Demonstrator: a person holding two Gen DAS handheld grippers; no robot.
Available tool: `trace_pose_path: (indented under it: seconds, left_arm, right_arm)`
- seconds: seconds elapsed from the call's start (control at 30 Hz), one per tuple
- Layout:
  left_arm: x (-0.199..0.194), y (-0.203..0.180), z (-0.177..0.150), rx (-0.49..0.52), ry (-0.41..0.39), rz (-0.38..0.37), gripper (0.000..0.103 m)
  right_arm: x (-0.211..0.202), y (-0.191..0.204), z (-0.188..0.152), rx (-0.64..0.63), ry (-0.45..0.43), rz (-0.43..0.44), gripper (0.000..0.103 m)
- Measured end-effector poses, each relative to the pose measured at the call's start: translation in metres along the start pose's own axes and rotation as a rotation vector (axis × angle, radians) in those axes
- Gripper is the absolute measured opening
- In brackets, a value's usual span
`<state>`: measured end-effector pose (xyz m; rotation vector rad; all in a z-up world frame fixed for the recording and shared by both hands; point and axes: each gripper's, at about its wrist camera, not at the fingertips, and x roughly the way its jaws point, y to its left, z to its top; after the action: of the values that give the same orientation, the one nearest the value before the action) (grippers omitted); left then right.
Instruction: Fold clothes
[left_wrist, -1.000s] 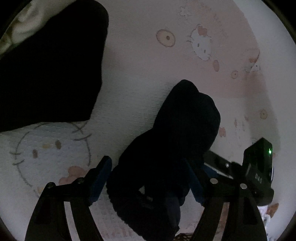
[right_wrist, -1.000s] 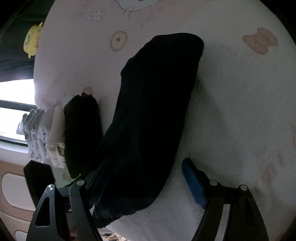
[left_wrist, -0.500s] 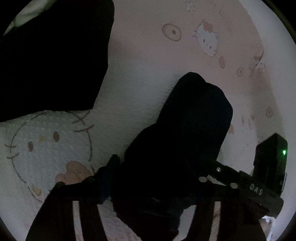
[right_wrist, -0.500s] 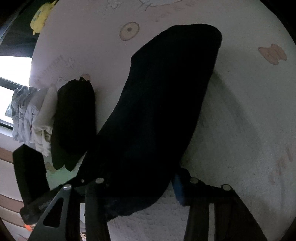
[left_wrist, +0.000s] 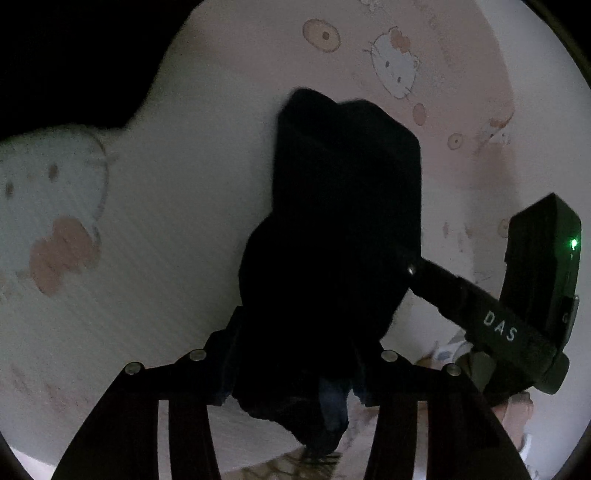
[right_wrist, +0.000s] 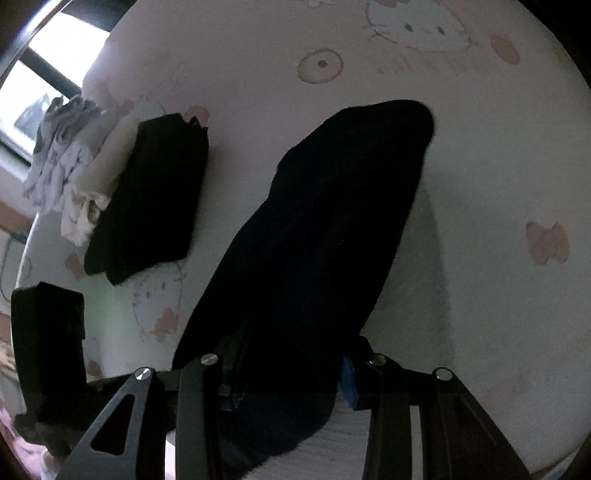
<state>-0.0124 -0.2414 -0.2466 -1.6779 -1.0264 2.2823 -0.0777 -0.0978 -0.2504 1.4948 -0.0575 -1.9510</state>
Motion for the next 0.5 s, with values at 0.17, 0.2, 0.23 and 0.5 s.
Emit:
trace_pose_path:
  seconds: [0.17, 0.2, 0.23, 0.5]
  left_arm:
    - [0.013, -0.014, -0.014, -0.026, 0.003, -0.038, 0.045]
    - [0.015, -0.017, -0.015, -0.017, 0.001, -0.028, 0.045]
    - [0.017, -0.020, -0.017, -0.008, -0.001, -0.018, 0.045]
    - [0.006, -0.045, -0.019, 0.179, -0.090, 0.130, 0.045]
  right_arm:
    - [0.005, -0.001, 0.007, -0.077, 0.018, -0.056, 0.038]
    - [0.006, -0.001, 0.008, -0.089, 0.021, -0.064, 0.038]
    - [0.007, -0.002, 0.009, -0.093, 0.025, -0.067, 0.038]
    - [-0.003, -0.003, 0.007, -0.149, 0.006, -0.129, 0.045]
